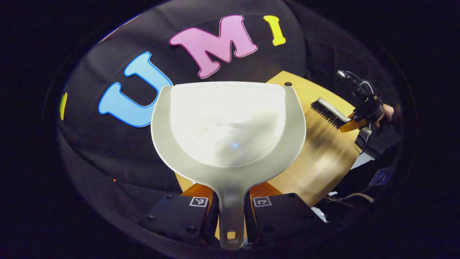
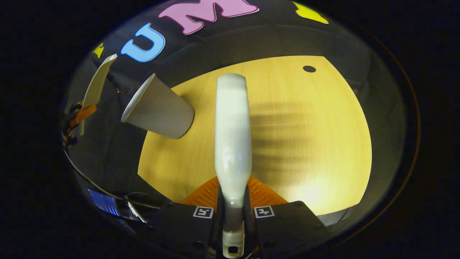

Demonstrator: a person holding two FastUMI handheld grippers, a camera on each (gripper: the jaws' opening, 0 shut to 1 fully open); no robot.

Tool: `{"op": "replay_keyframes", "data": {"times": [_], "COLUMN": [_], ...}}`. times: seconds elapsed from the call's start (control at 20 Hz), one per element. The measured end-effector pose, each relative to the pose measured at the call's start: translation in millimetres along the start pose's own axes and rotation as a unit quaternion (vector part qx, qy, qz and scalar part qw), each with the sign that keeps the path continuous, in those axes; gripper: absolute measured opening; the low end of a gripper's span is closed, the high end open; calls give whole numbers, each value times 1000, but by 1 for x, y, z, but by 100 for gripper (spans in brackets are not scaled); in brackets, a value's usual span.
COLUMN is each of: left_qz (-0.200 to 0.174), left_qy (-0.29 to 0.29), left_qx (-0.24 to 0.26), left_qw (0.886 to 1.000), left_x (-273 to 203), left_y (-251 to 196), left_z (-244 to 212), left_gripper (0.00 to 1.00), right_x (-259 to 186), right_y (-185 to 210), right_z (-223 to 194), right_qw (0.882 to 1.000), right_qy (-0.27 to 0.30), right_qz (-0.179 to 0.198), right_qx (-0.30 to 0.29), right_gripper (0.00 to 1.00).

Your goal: Pick up the small broom and dustpan from the desktop, sweep the trash into the dustpan with the broom, and then empty the trash into the garbage bin.

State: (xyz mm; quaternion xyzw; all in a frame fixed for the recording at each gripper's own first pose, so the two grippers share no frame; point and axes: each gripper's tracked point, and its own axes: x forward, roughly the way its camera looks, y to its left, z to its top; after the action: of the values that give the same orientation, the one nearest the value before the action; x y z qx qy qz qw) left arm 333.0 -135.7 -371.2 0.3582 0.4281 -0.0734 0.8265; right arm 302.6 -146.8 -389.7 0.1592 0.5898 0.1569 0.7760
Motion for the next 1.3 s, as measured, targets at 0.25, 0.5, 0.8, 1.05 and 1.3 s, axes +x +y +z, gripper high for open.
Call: {"op": "replay_keyframes", "data": {"times": [0.25, 0.5, 0.8, 1.05, 1.3], "left_qz": [-77, -84, -92, -76, -95], "left_qy": [-80, -56, 67, 154, 202], "left_qx": [-122, -180, -236, -295, -298], "left_qw": [986, 979, 965, 940, 928], "left_x": [41, 109, 194, 225, 225], "left_y": [-116, -211, -270, -293, -290], "left_z": [28, 3, -80, -117, -116], "left_gripper": [29, 29, 30, 31, 30], "right_x": [6, 44, 124, 148, 154], "right_y": [0, 6, 31, 11, 9], "right_z": [-14, -18, -11, -21, -28], "right_qw": [997, 993, 993, 983, 978], "right_qy": [-7, 5, 19, 73, 118], "right_qz": [-58, -103, -105, -163, -162], "right_qx": [42, 62, 57, 38, 52], "right_gripper": [27, 26, 26, 27, 27]}}
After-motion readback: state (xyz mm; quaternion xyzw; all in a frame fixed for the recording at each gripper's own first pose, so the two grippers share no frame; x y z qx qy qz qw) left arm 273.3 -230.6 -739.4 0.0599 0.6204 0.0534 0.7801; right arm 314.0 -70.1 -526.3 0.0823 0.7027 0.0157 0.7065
